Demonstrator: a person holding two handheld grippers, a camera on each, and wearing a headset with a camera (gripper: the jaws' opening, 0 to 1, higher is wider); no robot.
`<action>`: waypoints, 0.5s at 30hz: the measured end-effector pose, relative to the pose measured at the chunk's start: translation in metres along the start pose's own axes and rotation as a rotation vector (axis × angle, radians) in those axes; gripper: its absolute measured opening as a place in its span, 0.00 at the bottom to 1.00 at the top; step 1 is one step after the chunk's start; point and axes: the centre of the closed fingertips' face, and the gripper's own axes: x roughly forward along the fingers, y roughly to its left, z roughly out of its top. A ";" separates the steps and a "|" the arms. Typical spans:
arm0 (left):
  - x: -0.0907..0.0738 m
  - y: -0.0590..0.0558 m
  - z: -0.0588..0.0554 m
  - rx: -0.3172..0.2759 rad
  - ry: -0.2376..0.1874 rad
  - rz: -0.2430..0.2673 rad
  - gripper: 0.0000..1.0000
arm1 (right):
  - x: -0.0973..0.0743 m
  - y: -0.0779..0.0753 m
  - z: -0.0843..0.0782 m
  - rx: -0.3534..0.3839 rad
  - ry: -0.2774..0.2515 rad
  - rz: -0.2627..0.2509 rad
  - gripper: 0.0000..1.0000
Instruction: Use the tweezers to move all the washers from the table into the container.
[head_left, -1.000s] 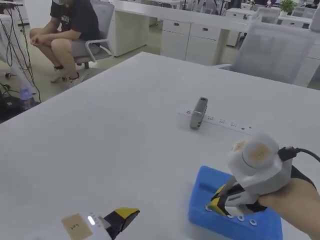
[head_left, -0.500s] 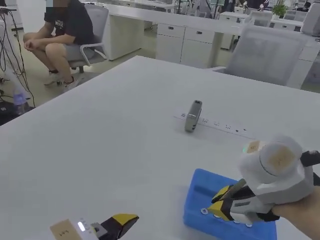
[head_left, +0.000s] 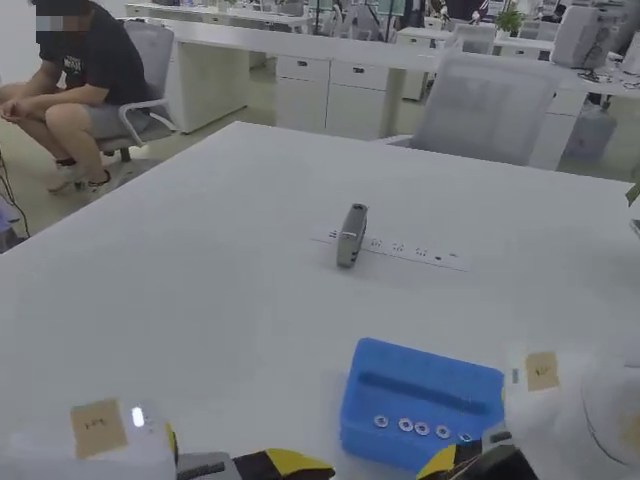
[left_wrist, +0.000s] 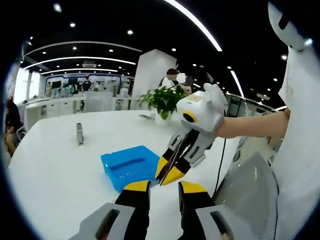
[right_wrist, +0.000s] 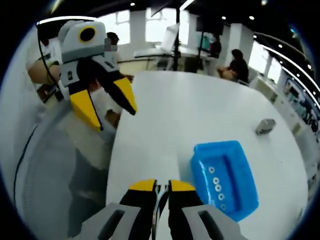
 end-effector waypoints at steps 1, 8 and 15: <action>0.005 -0.006 0.006 0.038 0.004 -0.032 0.15 | 0.000 0.006 -0.001 -0.016 0.004 0.001 0.05; 0.029 -0.051 0.018 0.147 0.062 -0.245 0.11 | -0.004 0.039 -0.001 -0.097 -0.011 0.018 0.05; 0.042 -0.079 0.015 0.253 0.110 -0.352 0.06 | -0.009 0.055 -0.004 -0.117 -0.013 0.004 0.05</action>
